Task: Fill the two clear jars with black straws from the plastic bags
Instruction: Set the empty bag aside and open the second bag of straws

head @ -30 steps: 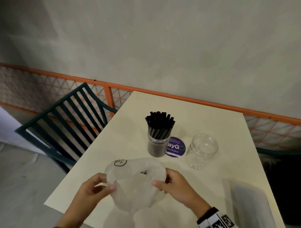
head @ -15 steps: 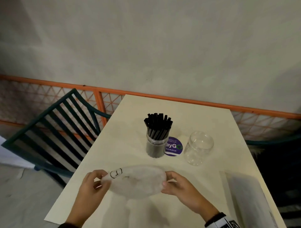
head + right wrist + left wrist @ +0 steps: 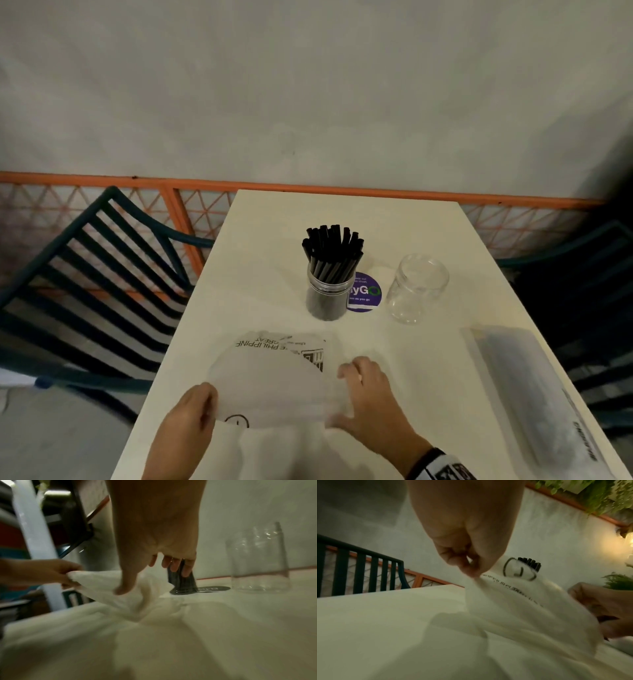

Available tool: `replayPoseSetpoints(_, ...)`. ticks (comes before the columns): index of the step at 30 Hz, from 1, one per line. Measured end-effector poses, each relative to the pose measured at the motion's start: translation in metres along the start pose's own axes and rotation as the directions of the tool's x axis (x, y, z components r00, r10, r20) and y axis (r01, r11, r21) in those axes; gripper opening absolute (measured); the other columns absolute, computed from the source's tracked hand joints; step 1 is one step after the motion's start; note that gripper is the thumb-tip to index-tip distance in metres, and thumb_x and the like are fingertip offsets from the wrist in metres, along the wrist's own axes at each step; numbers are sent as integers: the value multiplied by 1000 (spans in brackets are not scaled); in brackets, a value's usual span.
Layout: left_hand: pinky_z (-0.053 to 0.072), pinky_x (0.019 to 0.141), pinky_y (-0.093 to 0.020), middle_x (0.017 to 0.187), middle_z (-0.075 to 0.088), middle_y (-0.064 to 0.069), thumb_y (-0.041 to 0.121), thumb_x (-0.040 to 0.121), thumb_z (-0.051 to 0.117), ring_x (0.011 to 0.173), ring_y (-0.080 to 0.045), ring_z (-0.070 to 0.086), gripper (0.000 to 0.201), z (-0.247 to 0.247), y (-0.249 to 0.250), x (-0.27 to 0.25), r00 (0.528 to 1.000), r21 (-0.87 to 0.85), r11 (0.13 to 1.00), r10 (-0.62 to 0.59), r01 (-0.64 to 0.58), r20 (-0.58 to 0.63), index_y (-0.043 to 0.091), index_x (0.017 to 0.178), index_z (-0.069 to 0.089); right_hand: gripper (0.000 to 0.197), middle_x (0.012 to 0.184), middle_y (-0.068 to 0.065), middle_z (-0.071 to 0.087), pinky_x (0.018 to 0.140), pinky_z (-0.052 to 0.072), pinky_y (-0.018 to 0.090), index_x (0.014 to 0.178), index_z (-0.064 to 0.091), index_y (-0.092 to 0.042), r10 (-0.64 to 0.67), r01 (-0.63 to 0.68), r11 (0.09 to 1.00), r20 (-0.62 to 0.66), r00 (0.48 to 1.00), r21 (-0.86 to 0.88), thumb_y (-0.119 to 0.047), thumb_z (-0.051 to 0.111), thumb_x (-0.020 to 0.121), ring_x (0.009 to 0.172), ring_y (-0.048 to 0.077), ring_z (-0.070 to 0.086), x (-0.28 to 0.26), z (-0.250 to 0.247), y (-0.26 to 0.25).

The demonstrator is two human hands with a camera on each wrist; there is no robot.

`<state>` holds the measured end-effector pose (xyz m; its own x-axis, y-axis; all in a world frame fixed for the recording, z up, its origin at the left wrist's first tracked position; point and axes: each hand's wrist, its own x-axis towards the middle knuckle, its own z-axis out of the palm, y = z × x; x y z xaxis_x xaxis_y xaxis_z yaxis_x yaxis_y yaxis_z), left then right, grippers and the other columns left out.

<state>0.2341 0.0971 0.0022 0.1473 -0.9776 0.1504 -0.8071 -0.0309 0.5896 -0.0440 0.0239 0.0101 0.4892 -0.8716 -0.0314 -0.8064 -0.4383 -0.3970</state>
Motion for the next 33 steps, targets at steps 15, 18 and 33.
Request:
replayPoseSetpoints(15,-6,115,-29,157,-1,0,55,92,12,140,-31,10,64,50,2,-9,897,262,927,143,-269,417,18,143,22,57,130,-3,61,103,34,51,129,47,-27,-18,134,947,367,930,-292,-39,2,97,118,22,58,0,69,-26)
replayPoseSetpoints(18,-9,114,-26,156,-12,8,59,90,12,143,-24,5,66,61,-21,-15,898,252,932,138,-261,417,25,146,4,60,124,-12,63,103,42,32,119,58,-29,-134,186,962,247,960,-200,-37,2,98,118,10,57,-4,54,-19)
replayPoseSetpoints(33,54,71,-42,109,67,-13,3,67,77,78,-31,68,31,38,100,29,980,181,983,5,-42,200,8,97,69,96,144,24,33,111,25,55,145,16,-12,908,-899,409,-165,384,155,-50,68,73,132,42,29,-104,-79,211)
